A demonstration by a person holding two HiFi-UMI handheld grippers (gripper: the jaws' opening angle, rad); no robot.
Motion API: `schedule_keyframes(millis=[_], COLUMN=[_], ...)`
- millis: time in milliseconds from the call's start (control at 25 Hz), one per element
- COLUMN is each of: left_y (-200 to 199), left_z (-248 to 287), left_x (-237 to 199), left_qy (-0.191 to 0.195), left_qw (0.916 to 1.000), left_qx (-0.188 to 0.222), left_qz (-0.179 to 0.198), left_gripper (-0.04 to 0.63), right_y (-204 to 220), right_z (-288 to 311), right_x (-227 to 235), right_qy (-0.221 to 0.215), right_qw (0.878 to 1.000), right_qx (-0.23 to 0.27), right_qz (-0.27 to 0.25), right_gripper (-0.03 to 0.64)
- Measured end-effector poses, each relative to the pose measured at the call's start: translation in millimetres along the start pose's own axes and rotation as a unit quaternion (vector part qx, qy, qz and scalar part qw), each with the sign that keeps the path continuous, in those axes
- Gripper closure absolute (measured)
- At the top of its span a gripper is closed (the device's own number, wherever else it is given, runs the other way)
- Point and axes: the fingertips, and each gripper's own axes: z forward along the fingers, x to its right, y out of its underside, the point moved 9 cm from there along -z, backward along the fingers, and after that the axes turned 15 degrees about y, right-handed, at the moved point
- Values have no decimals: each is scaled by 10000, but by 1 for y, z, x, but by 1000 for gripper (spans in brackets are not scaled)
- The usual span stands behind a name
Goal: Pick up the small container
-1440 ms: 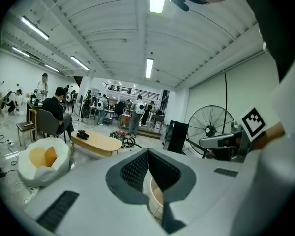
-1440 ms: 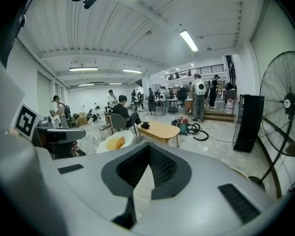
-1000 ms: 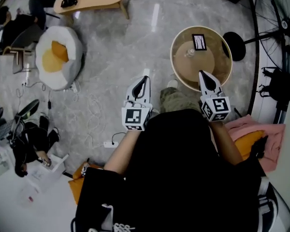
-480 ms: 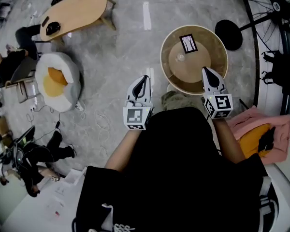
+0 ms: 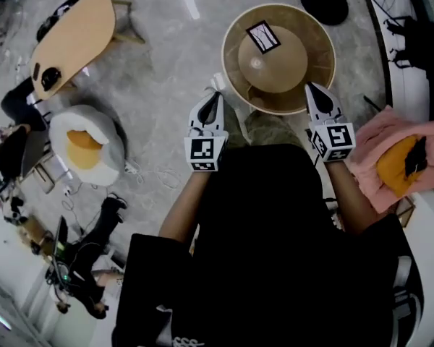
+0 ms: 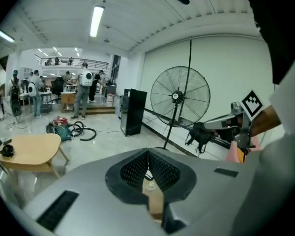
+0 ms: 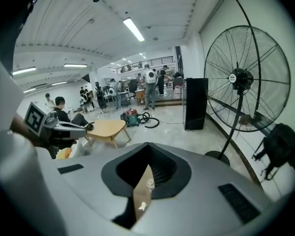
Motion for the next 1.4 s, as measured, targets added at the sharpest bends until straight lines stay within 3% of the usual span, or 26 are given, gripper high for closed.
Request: schedule_keyframes(millis=[240, 360, 560, 800, 1120, 1160, 1240, 1400], left_y=[31, 51, 110, 184, 267, 274, 284, 300], left_z=[79, 119, 177, 234, 295, 303, 319, 338], left_x=[-40, -73, -114, -117, -106, -105, -103, -93], left_qy=[1183, 1223, 1306, 1698, 2143, 2189, 2368, 2737], left_qw=[9912, 9894, 9878, 9808, 9697, 9689, 9653, 9530], left_qx=[-530, -612, -674, -752, -870, -853, -794, -825], left_qz=[280, 488, 520, 594, 789, 782, 762, 1002], left_gripper=[574, 574, 574, 574, 571, 560, 447, 308], right_y=[27, 47, 101, 159, 229, 239, 255, 276], right_z=[25, 47, 100, 149, 170, 172, 174, 176], right_x=[-9, -18, -28, -11, 4, 6, 9, 14], right_qy=[530, 680, 599, 699, 633, 618, 583, 545], right_qw=[9968, 9954, 9940, 9897, 9842, 9837, 9834, 9826], right_qx=[-317, -390, -589, -742, -958, -1006, -1076, -1175], right_qz=[515, 548, 707, 1009, 1350, 1355, 1340, 1327], right_gripper=[603, 603, 603, 603, 603, 603, 603, 603])
